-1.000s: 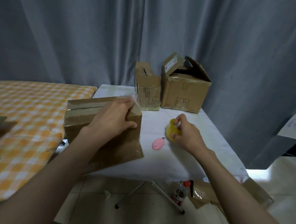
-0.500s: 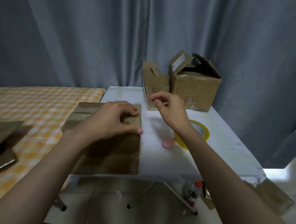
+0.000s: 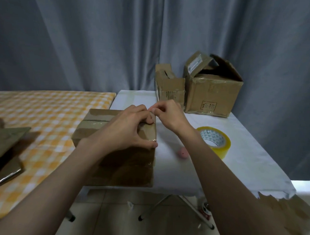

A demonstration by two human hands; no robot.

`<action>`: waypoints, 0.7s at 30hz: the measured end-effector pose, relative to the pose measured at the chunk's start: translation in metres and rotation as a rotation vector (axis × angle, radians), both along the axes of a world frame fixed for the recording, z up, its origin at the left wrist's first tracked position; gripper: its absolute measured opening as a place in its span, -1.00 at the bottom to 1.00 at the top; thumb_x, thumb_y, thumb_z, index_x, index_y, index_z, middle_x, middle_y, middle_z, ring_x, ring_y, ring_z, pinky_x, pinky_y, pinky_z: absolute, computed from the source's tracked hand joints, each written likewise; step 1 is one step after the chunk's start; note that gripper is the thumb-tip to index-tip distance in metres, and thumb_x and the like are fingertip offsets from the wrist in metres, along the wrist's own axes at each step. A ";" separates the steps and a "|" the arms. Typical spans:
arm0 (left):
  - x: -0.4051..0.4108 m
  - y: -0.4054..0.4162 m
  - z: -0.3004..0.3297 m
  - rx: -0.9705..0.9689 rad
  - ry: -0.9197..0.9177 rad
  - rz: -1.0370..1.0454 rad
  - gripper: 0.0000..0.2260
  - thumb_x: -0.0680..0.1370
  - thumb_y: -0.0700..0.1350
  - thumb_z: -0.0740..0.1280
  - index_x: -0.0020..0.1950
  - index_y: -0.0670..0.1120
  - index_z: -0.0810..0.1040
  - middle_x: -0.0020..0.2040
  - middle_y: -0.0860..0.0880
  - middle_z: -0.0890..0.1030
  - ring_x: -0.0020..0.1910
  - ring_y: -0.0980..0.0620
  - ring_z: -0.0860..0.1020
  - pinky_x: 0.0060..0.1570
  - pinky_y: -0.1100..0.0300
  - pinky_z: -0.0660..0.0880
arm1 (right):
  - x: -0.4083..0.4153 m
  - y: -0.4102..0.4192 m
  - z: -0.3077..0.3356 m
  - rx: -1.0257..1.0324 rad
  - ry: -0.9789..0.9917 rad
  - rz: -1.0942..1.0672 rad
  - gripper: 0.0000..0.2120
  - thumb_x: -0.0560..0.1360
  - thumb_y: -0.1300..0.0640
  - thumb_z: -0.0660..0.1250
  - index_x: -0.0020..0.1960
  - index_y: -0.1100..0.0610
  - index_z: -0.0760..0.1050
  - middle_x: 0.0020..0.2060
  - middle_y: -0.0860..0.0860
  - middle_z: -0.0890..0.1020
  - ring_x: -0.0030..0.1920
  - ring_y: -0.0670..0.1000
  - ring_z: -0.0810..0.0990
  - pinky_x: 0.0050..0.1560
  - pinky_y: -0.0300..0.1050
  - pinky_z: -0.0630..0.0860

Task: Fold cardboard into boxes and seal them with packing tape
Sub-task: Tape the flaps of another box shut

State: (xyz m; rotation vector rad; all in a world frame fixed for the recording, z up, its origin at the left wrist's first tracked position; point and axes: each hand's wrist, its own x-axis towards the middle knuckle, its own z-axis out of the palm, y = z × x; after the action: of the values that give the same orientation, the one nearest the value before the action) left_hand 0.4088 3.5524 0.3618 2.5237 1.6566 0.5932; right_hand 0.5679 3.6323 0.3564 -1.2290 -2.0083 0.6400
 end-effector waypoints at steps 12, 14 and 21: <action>0.011 0.003 -0.007 0.036 -0.052 0.074 -0.26 0.24 0.59 0.25 0.26 0.18 0.36 0.15 0.23 0.40 0.08 0.17 0.36 0.01 0.13 0.41 | 0.022 0.003 -0.013 -0.454 0.456 0.033 -0.73 0.65 0.14 0.26 0.13 0.31 0.64 -0.05 0.20 0.72 -0.10 0.03 0.66 0.01 -0.14 0.54; 0.016 0.004 -0.007 0.051 -0.057 0.118 -0.26 0.29 0.60 0.15 0.29 0.15 0.39 0.14 0.21 0.41 0.08 0.17 0.36 0.00 0.14 0.36 | 0.021 0.003 -0.014 -0.497 0.511 0.017 -0.73 0.62 0.09 0.33 0.12 0.30 0.64 -0.13 0.13 0.69 -0.12 0.03 0.66 0.03 -0.11 0.57; 0.026 0.001 -0.012 0.134 0.000 0.174 -0.46 0.48 0.40 0.01 0.22 0.08 0.45 0.10 0.15 0.44 0.04 0.14 0.33 0.03 0.12 0.28 | 0.013 0.007 -0.014 -0.663 0.613 -0.040 -0.90 0.56 0.29 0.37 -0.01 0.14 0.63 -0.20 0.05 0.69 -0.21 -0.07 0.66 -0.05 -0.16 0.62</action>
State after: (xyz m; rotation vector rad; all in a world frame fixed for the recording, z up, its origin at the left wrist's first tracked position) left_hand 0.4353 3.5531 0.3499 2.4830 1.9118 0.7425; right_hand 0.5813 3.6389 0.3428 -1.2131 -1.2839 1.5309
